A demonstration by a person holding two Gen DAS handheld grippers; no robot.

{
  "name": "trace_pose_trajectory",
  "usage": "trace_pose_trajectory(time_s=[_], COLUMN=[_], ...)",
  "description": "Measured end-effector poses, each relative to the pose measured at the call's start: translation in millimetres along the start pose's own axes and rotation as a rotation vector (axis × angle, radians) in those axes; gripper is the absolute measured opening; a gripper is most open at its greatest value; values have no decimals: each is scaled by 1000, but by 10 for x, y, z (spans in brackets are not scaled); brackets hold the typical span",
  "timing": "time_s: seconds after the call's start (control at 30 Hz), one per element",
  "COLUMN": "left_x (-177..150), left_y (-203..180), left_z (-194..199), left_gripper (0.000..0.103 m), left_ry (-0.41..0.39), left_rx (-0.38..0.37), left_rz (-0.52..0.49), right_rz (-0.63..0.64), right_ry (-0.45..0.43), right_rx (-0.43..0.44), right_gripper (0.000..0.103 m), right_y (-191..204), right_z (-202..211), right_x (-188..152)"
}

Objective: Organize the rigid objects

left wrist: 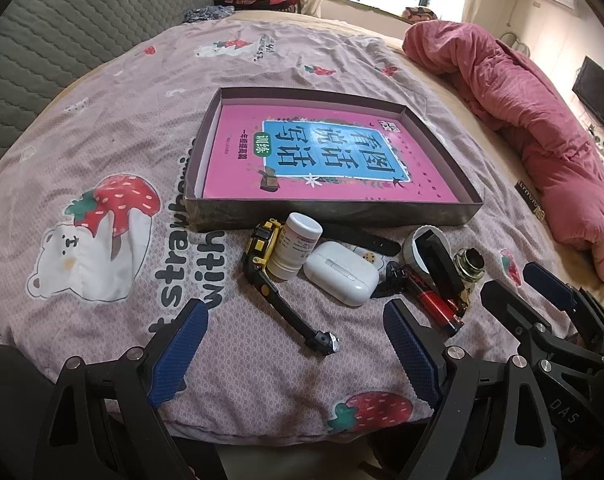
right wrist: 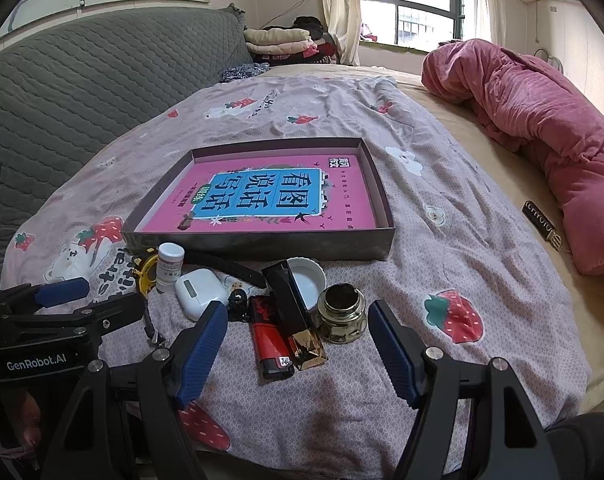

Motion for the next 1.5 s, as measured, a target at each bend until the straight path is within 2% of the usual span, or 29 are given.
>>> trace_pose_trajectory(time_s=[0.7,0.73,0.83,0.97,1.2,1.5], left_x=[7,7,5,11,24,71], left_y=[135,154,199,256,405,431], left_z=[-11,-14,-33,-63,-180,-377], left_gripper=[90,90,90,90,90,90], left_ry=[8,8,14,21,47,88], left_rx=[1,3,6,18,49,88], left_rz=[38,44,56,68,78,40], right_rz=[-63,-70,-65,-92,-104,-126], right_ry=[7,-119,-41,16,-21,-14], right_rx=[-10,35,15,9,0,-16], right_gripper=[72,72,72,72,72,72], right_y=[-154,-165,-151,-177,-260,-335], right_z=[-5,32,-2,-37,-44,-118], right_x=[52,67,66,70,86,94])
Point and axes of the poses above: each gripper's, at about its wrist camera, not at the fingertips, and z roughly against the way its jaws point, y to its left, x to its top, the point moved 2 cm from there along -z, roughly the way its jaws point, and after that the axes turned 10 degrees about -z, right-handed, at the moved point
